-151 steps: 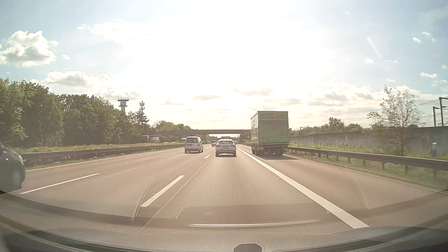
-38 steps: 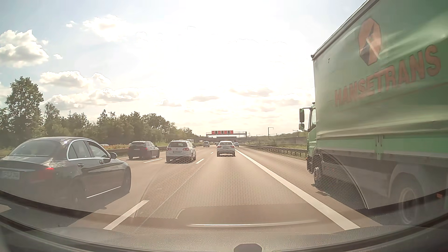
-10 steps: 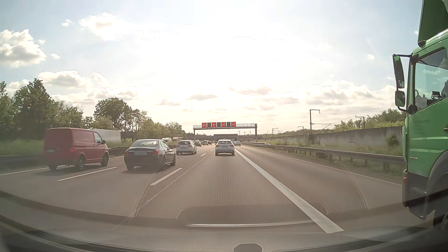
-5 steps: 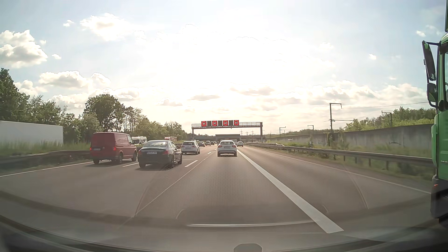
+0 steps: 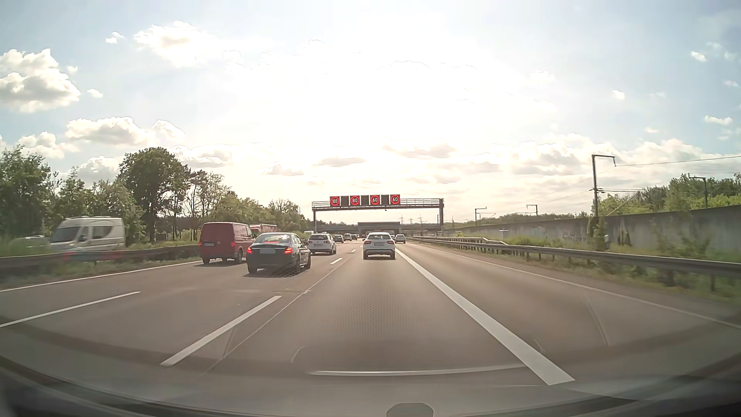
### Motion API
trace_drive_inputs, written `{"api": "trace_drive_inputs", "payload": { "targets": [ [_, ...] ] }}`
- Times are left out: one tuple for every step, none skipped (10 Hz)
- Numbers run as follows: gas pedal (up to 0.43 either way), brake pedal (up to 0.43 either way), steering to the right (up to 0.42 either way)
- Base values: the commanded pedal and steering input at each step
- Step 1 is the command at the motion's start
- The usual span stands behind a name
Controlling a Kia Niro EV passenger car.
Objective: Follow the waypoints while adhering to traffic rules and regulations
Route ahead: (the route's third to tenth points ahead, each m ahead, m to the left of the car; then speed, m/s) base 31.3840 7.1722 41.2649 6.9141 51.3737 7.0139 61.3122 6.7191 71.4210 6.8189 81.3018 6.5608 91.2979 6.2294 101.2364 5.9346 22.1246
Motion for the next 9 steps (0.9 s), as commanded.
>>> {"api": "trace_drive_inputs", "payload": {
  "targets": [
    [0.067,0.0,-0.003],
    [0.067,0.0,-0.001],
    [0.067,0.0,0.0],
    [0.067,0.0,0.0],
    [0.067,0.0,0.001],
    [0.067,0.0,0.0],
    [0.067,0.0,0.0],
    [0.067,0.0,0.0],
    [0.067,0.0,0.0]
  ]
}}
